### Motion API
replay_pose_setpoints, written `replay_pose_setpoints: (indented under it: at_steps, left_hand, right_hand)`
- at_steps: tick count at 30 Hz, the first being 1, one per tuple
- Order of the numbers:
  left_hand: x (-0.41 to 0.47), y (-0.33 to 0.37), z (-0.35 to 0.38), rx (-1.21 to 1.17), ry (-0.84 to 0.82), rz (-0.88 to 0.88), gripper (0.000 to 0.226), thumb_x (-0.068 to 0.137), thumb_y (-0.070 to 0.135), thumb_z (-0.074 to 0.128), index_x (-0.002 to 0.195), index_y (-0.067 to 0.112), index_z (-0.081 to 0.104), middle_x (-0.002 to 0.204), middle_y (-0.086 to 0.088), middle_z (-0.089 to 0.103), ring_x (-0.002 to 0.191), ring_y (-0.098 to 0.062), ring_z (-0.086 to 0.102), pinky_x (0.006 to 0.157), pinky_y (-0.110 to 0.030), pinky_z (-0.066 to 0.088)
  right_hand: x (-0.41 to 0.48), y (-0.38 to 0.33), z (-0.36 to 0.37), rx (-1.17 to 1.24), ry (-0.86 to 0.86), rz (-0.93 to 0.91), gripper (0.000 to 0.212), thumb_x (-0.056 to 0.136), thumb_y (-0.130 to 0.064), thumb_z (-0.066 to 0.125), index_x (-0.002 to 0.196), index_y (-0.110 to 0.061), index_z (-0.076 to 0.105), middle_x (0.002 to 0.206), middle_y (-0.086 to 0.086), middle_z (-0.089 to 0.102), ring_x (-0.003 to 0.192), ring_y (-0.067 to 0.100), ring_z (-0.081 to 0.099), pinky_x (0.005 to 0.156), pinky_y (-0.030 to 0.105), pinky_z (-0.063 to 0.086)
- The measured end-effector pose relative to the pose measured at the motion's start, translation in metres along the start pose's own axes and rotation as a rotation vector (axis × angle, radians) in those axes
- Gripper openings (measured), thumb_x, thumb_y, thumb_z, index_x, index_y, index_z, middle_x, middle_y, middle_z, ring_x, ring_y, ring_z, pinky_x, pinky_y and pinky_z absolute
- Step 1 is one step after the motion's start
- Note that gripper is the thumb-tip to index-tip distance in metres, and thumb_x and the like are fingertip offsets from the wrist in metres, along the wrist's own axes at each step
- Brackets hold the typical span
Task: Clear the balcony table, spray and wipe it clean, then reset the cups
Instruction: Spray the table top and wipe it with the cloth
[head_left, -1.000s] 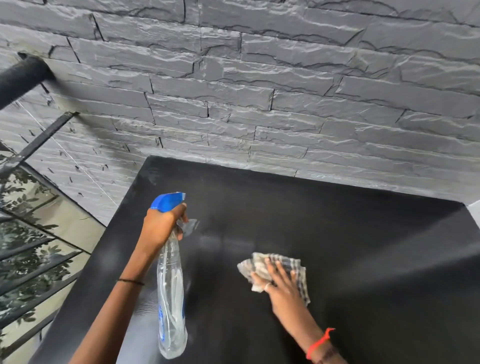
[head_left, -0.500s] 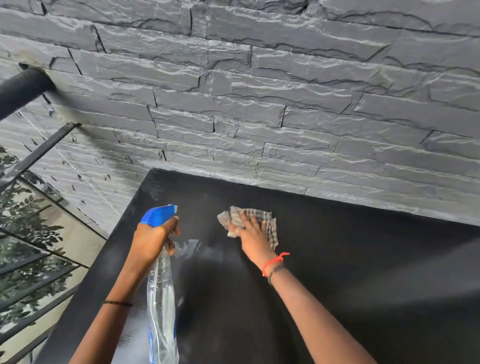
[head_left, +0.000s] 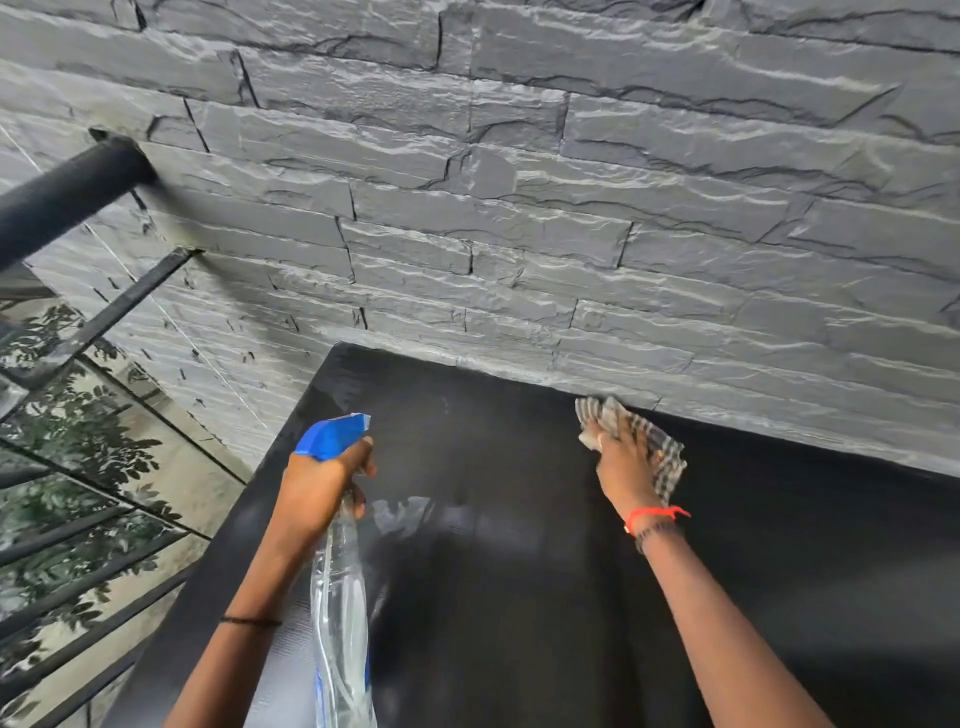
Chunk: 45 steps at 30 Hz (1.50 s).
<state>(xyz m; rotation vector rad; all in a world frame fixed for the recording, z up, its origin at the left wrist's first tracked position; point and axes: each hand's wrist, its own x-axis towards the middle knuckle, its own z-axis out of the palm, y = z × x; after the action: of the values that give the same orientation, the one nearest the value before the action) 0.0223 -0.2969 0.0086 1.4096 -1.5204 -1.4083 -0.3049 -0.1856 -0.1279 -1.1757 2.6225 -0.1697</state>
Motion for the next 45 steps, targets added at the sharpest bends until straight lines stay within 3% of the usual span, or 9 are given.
replay_pose_setpoints:
  at_steps: [9,14,18,24,30,35,39,42,45]
  left_hand:
    - [-0.009,-0.008,-0.028,-0.009,0.061,-0.02,0.014,0.09,0.006,0.055,0.077,0.007,0.053,0.063,-0.005,0.057,0.03,-0.016,0.042,0.036,-0.019,0.034]
    - [-0.015,-0.012,-0.044,-0.041,0.07,-0.015,0.012,0.091,0.003,0.054,0.08,0.004,0.054,0.054,0.004,0.059,0.03,-0.017,0.041,0.035,-0.019,0.034]
    - [-0.022,-0.015,-0.057,-0.032,0.07,-0.014,0.008,0.092,0.005,0.055,0.084,0.002,0.055,0.06,0.0,0.059,0.031,-0.018,0.041,0.036,-0.02,0.034]
    - [-0.043,-0.021,-0.082,0.002,0.085,-0.019,0.019,0.092,0.002,0.053,0.073,0.002,0.053,0.064,-0.007,0.055,0.028,-0.016,0.041,0.035,-0.017,0.032]
    - [-0.059,-0.03,-0.105,0.016,0.111,-0.042,0.02,0.091,0.004,0.053,0.071,0.002,0.052,0.068,-0.012,0.057,0.027,-0.015,0.043,0.034,-0.016,0.031]
    - [-0.072,-0.031,-0.122,0.032,0.118,-0.044,0.014,0.086,0.0,0.054,0.078,-0.011,0.056,0.068,-0.013,0.054,0.028,-0.016,0.044,0.035,-0.017,0.033]
    - [-0.082,-0.034,-0.135,0.006,0.119,-0.022,0.016,0.089,0.006,0.056,0.075,-0.002,0.055,0.067,-0.012,0.055,0.03,-0.018,0.043,0.039,-0.02,0.034]
    - [-0.093,-0.036,-0.144,-0.025,0.112,-0.019,0.017,0.091,0.008,0.055,0.074,0.005,0.055,0.065,-0.008,0.056,0.031,-0.017,0.042,0.04,-0.021,0.033]
    - [-0.109,-0.04,-0.155,-0.042,0.115,-0.046,0.011,0.09,0.007,0.056,0.08,0.002,0.055,0.068,-0.008,0.057,0.03,-0.015,0.042,0.035,-0.017,0.032]
  right_hand:
    - [-0.056,-0.167,0.027,-0.036,-0.151,-0.452,0.059,0.091,-0.008,0.031,0.143,-0.035,0.035,0.159,0.003,0.008,0.144,0.037,0.006,0.113,0.061,0.005]
    - [-0.158,-0.141,0.054,-0.097,-0.19,-0.591,0.064,0.064,-0.012,0.037,0.116,-0.039,0.064,0.135,0.004,0.055,0.121,0.031,0.055,0.102,0.054,0.032]
    - [-0.162,-0.091,0.037,-0.079,-0.138,-0.45,0.072,0.06,-0.006,0.035,0.117,-0.038,0.064,0.138,0.005,0.052,0.122,0.033,0.054,0.096,0.054,0.042]
    - [-0.091,-0.14,0.019,-0.04,-0.12,-0.324,0.075,0.086,0.004,0.037,0.146,-0.04,0.024,0.16,0.004,0.002,0.144,0.036,0.007,0.113,0.059,0.004]
    - [-0.153,-0.222,0.044,-0.095,-0.212,-0.552,0.061,0.089,-0.015,0.017,0.145,-0.032,0.034,0.159,0.008,0.01,0.143,0.038,0.01,0.111,0.061,0.004]
    - [-0.25,-0.198,0.077,-0.113,-0.195,-0.641,0.065,0.066,-0.016,0.028,0.115,-0.039,0.065,0.135,0.004,0.056,0.122,0.031,0.054,0.093,0.055,0.047]
    - [-0.281,-0.13,0.08,-0.138,-0.163,-0.666,0.07,0.057,-0.014,0.054,0.122,-0.041,0.051,0.142,0.002,0.048,0.133,0.026,0.034,0.109,0.046,0.017]
    - [-0.26,-0.106,0.061,-0.106,-0.152,-0.482,0.081,0.053,-0.003,0.052,0.125,-0.04,0.056,0.142,0.004,0.047,0.129,0.033,0.046,0.104,0.052,0.034]
    - [-0.223,-0.13,0.044,-0.062,-0.133,-0.368,0.077,0.079,0.006,0.039,0.141,-0.04,0.037,0.157,0.005,0.017,0.143,0.035,0.02,0.112,0.057,0.015]
